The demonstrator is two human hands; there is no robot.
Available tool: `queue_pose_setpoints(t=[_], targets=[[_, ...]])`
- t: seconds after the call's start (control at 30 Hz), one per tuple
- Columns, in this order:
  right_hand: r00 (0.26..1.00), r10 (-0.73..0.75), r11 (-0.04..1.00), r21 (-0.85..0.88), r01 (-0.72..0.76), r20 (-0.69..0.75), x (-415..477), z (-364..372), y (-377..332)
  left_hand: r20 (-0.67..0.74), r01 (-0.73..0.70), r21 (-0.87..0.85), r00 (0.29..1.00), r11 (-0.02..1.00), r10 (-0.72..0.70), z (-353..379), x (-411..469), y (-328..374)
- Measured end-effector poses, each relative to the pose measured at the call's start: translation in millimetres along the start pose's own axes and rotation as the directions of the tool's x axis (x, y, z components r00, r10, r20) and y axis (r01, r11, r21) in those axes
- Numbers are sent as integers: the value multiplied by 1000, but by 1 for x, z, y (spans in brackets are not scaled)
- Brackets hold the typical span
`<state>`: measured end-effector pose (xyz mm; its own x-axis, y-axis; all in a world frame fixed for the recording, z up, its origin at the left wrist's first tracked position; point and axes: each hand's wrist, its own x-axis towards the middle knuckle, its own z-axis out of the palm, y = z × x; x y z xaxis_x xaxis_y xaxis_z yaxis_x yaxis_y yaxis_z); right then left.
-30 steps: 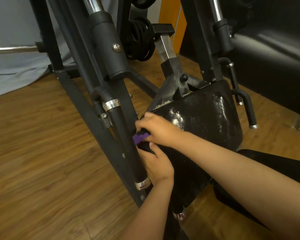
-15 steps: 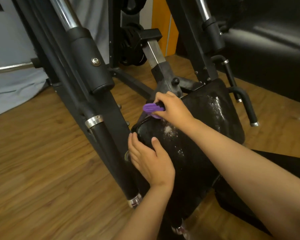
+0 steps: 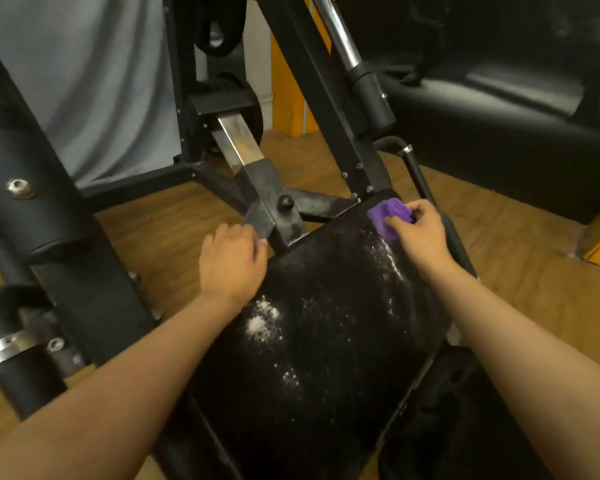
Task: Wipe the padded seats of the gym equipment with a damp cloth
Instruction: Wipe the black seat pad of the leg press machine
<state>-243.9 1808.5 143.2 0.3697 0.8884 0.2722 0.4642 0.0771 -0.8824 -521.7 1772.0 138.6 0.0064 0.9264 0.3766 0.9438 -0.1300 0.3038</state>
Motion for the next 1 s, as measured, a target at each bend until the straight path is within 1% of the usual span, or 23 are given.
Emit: queue_pose_setpoints(t=[0.03, 0.13, 0.27, 0.33, 0.43, 0.5, 0.63, 0.7, 0.73, 0.8, 0.83, 0.87, 1.0], targets=[[1000, 22, 1000, 16, -22, -19, 14, -5, 6, 19, 10, -7, 1000, 1000, -10, 7, 3, 0], [996, 58, 998, 26, -57, -68, 61, -17, 20, 13, 52, -70, 999, 996, -51, 20, 6, -3], [994, 101, 995, -14, -101, -39, 117, -28, 42, 36, 32, 24, 999, 999, -33, 23, 7, -4], [994, 97, 994, -38, -98, -42, 138, -30, 51, 19, 29, 61, 999, 998, -30, 24, 6, -3], [996, 30, 994, -102, -38, -79, 159, -27, 58, -1, 18, 54, 1000, 998, -18, 25, 4, -4], [997, 29, 989, -140, -38, -67, 169, -23, 62, 6, 17, 35, 1000, 999, -17, 26, 5, -5], [998, 67, 976, -207, -64, 10, 180, -9, 69, 18, 39, -3, 999, 999, -39, 26, 4, -5], [997, 71, 963, -262, -58, 40, 185, -2, 67, 24, 39, -18, 999, 999, -38, 26, 4, -5], [996, 73, 945, -324, -51, 57, 186, 1, 66, 27, 39, -19, 999, 999, -39, 27, 4, -6], [993, 72, 874, -486, -17, 95, 188, 5, 68, 25, 41, -16, 999, 999, -40, 27, 4, -6], [990, 84, 847, -531, -12, 112, 190, 5, 72, 22, 39, -15, 999, 999, -39, 27, 3, -7], [985, 115, 849, -527, -31, 128, 190, 6, 75, 17, 35, -16, 999, 999, -35, 28, 3, -7], [946, 249, 916, -369, -159, 209, 194, 8, 77, 0, 26, -13, 1000, 1000, -26, 30, 3, -9]])
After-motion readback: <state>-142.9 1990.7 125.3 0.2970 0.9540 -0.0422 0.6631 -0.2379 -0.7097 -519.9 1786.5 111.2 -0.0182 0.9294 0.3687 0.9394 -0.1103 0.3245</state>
